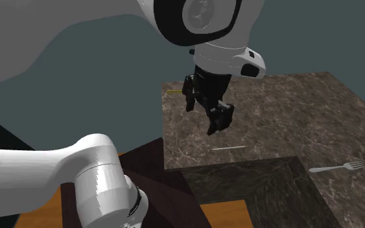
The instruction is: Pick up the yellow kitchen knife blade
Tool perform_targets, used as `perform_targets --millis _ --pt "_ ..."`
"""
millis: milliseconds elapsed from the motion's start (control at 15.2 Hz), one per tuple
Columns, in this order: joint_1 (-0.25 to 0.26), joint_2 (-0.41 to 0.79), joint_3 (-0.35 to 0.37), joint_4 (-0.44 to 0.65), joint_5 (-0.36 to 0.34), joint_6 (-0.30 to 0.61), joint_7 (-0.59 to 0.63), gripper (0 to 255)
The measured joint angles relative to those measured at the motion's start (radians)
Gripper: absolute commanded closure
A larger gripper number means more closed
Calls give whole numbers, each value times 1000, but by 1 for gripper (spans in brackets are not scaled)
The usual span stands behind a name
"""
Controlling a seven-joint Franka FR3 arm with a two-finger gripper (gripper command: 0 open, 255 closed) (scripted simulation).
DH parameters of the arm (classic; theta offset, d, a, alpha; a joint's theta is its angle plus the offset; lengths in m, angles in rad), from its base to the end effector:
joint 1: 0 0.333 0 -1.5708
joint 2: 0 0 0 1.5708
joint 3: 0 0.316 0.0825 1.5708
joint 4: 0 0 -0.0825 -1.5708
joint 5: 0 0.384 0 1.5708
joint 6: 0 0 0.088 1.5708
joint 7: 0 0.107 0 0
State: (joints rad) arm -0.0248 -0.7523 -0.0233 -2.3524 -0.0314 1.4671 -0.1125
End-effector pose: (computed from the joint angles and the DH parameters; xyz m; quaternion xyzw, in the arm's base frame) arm 0.3030 -0.0201 0.5735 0.9971 0.0352 -0.0669 0.0026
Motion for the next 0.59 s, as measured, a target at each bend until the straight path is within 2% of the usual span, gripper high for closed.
perform_targets --millis 198,594 --pt "5 9 22 -18 19 29 33 0" --pt "36 54 143 -91 115 164 204 0"
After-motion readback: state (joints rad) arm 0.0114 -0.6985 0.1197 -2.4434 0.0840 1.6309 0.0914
